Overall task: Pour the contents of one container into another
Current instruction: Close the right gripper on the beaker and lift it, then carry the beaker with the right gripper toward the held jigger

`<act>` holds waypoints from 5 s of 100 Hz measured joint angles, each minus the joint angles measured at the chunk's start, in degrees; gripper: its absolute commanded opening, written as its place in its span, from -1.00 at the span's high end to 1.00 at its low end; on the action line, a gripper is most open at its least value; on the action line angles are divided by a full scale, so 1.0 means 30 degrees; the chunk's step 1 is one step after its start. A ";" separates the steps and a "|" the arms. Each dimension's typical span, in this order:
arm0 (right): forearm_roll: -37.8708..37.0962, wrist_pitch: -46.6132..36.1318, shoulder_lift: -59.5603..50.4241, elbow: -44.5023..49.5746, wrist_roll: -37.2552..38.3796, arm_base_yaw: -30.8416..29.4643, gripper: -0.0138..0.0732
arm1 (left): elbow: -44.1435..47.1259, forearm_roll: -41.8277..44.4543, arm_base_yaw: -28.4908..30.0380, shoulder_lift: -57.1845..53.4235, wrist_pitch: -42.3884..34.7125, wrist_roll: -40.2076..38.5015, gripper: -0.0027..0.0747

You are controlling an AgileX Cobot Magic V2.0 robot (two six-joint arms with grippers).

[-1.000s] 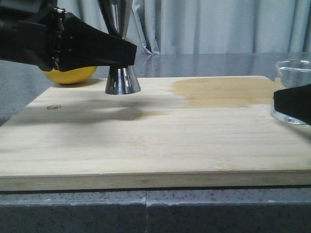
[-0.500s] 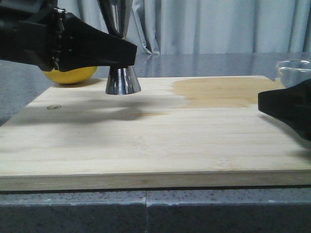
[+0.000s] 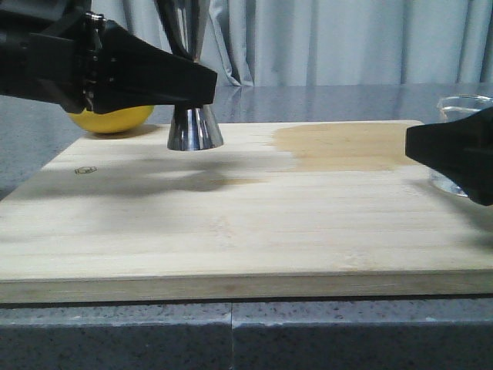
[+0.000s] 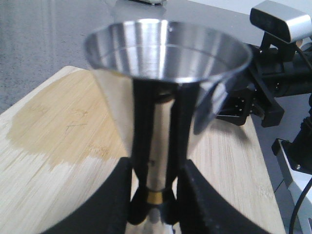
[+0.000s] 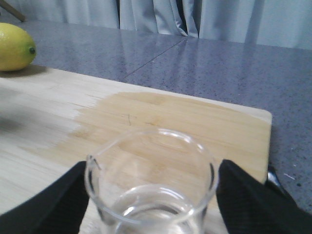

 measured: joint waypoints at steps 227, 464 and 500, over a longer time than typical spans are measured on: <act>-0.1558 0.2013 0.0056 -0.3179 0.0419 0.0000 0.09 | 0.0000 0.0009 0.0000 0.0000 0.0000 -0.0088 0.67; -1.3112 1.5856 -0.0499 -1.4509 0.2385 0.5044 0.09 | -0.0309 0.1606 -0.0577 0.0000 -0.0042 -0.0544 0.67; -1.3740 1.6035 -0.0499 -1.5255 0.2385 0.5044 0.09 | -0.0309 0.1606 -0.0577 0.0000 -0.0042 -0.0588 0.67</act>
